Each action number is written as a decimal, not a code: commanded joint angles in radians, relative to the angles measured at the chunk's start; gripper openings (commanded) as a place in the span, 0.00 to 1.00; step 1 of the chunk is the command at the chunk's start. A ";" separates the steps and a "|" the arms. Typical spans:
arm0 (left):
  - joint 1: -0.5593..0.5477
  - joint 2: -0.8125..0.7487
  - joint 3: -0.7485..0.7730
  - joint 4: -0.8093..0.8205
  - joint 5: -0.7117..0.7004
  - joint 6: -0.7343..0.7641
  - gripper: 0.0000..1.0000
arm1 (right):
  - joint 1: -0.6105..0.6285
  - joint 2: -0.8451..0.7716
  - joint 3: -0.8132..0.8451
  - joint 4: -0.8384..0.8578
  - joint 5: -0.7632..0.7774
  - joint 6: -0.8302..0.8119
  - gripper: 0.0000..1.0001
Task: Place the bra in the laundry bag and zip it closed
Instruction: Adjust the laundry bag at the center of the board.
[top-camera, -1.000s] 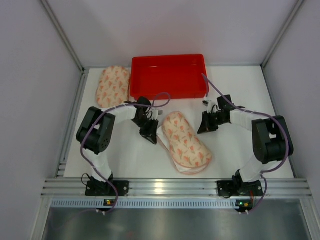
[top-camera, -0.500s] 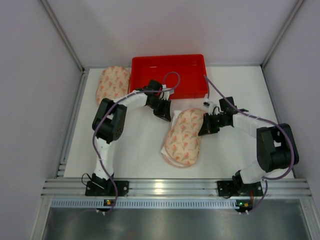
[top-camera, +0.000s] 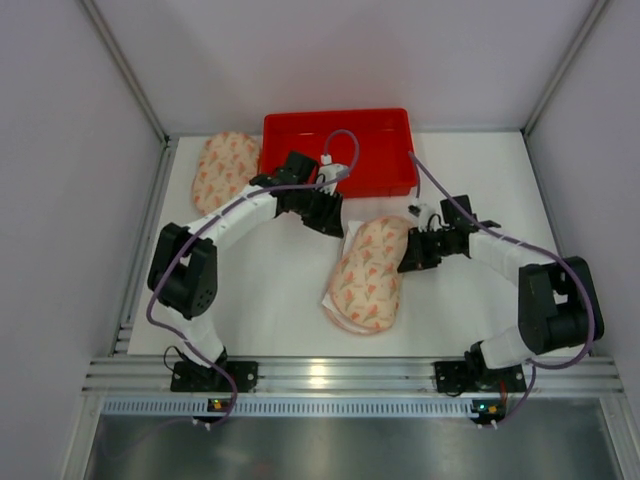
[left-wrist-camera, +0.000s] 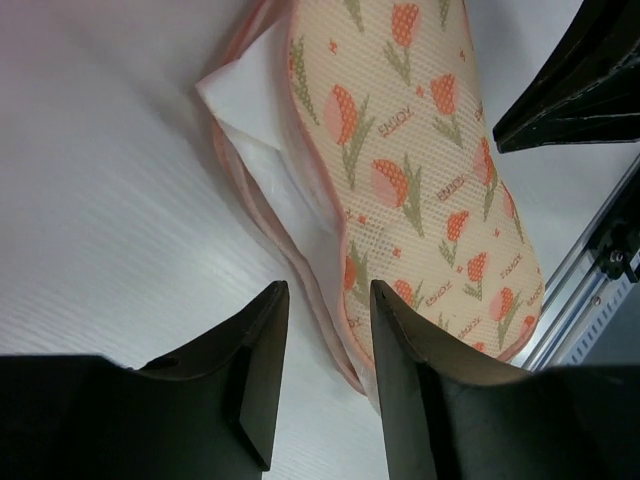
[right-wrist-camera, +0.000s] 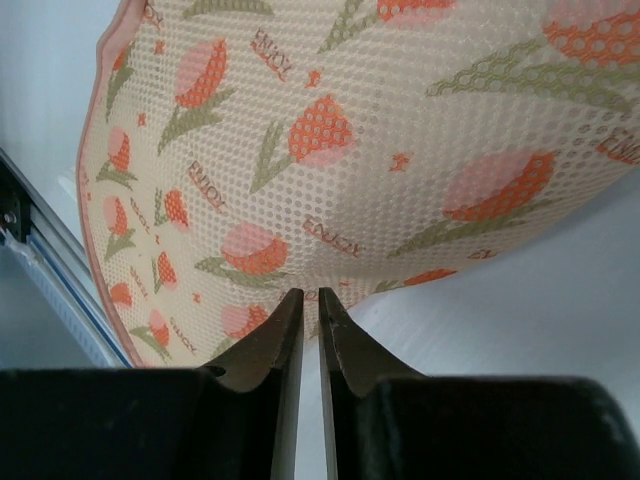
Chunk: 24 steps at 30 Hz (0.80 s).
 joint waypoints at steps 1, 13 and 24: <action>-0.054 0.065 0.044 -0.002 -0.021 0.006 0.45 | -0.014 -0.068 0.060 -0.001 0.016 -0.017 0.13; -0.123 0.169 0.118 -0.018 -0.121 -0.005 0.44 | -0.241 0.024 0.157 -0.014 -0.019 -0.033 0.28; -0.137 0.223 0.151 -0.018 -0.067 -0.019 0.35 | -0.254 0.063 0.186 0.011 -0.029 0.013 0.29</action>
